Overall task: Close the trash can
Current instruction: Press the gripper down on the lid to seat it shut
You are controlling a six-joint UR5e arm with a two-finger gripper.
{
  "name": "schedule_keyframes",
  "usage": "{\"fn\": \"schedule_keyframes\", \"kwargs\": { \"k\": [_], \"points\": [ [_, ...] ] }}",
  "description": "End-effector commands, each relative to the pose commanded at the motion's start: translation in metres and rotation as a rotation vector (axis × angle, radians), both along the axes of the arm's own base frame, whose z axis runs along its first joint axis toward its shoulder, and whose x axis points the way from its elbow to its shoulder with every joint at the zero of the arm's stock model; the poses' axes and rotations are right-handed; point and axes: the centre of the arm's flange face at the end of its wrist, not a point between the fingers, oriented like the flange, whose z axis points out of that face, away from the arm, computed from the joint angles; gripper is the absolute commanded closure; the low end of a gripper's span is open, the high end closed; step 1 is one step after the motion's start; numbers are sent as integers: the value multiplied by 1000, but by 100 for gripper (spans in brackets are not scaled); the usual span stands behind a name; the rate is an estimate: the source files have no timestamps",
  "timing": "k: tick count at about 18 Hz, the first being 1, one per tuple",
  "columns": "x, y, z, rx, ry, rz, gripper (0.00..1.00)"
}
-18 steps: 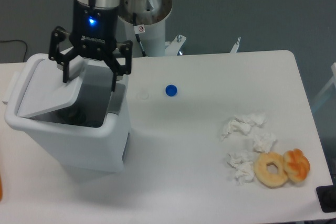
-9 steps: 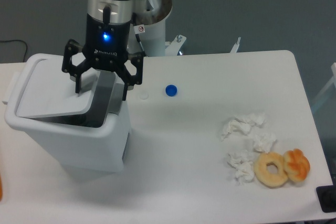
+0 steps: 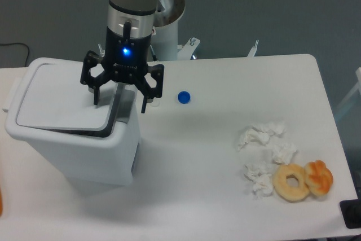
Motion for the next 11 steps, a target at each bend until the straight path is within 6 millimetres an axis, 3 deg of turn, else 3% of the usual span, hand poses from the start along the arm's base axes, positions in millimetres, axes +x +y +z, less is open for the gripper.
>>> {"fn": "schedule_keyframes", "kwargs": {
  "k": [11],
  "points": [
    [-8, -5, -6, -16, -5, -1, 0]
  ]
}}
